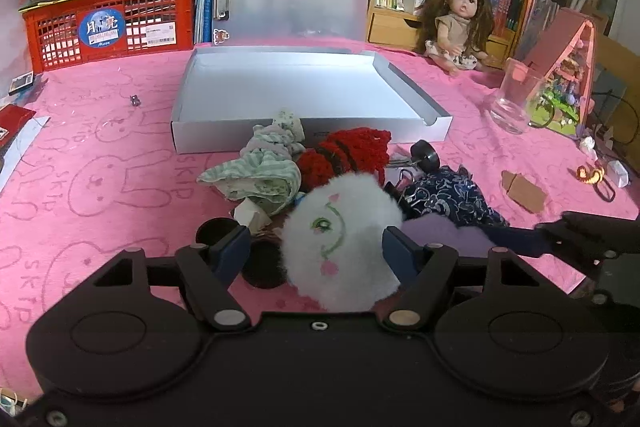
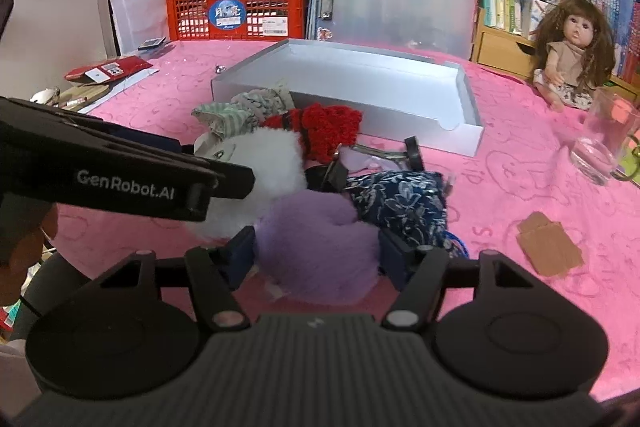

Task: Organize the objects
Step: 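Close left tool on the white plush while right tool closes on the purple plush, then carry the white plush with left tool into the white box while right tool carries the purple plush there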

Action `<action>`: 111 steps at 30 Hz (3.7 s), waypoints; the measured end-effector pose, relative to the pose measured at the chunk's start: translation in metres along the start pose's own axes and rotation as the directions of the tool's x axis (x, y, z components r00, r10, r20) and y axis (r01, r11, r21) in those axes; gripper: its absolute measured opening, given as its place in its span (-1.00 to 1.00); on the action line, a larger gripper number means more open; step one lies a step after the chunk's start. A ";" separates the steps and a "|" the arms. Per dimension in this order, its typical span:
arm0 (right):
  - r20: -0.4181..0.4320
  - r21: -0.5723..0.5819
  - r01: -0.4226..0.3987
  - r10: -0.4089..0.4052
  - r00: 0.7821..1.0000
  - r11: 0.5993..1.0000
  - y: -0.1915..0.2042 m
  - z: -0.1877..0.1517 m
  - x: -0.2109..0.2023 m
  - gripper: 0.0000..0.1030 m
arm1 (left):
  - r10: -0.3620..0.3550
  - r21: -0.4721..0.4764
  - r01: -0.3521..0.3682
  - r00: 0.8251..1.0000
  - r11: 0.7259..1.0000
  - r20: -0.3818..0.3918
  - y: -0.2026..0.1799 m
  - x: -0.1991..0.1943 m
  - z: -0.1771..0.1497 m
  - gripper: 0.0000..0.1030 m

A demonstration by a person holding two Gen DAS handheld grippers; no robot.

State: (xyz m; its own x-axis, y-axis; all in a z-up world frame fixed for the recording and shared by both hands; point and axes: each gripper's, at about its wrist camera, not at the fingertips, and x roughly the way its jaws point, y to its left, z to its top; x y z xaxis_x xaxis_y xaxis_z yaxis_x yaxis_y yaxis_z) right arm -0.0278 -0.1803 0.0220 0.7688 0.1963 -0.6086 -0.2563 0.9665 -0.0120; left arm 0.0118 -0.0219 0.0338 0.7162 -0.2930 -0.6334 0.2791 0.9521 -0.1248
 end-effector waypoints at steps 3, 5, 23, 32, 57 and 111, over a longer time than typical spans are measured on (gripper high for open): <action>0.020 0.018 0.026 -0.026 0.999 1.000 -0.009 0.001 -0.012 0.31 | -0.013 -0.021 0.013 1.000 1.000 0.012 0.002 -0.002 0.002 0.32; 0.030 0.032 0.051 -0.052 0.998 0.998 -0.016 0.003 -0.018 0.31 | -0.021 -0.020 0.021 1.000 1.000 0.016 0.002 -0.002 0.002 0.32; 0.029 0.110 0.174 -0.178 0.984 0.979 -0.051 0.009 -0.013 0.33 | -0.007 0.091 0.009 1.000 0.996 -0.025 -0.028 0.024 -0.011 0.34; 0.024 0.119 0.176 -0.180 0.983 0.977 -0.053 0.012 -0.006 0.33 | 0.023 0.102 -0.022 1.000 0.995 -0.002 -0.031 0.032 -0.010 0.09; 0.117 0.155 0.140 -0.159 0.980 0.978 -0.080 0.086 0.011 0.33 | 0.039 0.023 -0.044 0.981 0.999 0.188 0.010 -0.004 0.099 0.06; -0.160 0.157 0.108 -0.083 0.984 0.982 -0.095 0.143 0.187 0.37 | 0.202 -0.041 -0.207 0.975 0.977 -0.096 0.071 0.184 0.139 0.07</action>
State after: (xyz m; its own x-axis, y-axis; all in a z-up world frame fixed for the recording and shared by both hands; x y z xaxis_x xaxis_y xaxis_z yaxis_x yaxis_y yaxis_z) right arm 0.2243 -0.2115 0.0225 0.6840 0.0863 -0.7244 -0.0765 0.9960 0.0464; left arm 0.2521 -0.0198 0.0146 0.6930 -0.0845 -0.7160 0.0983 0.9949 -0.0223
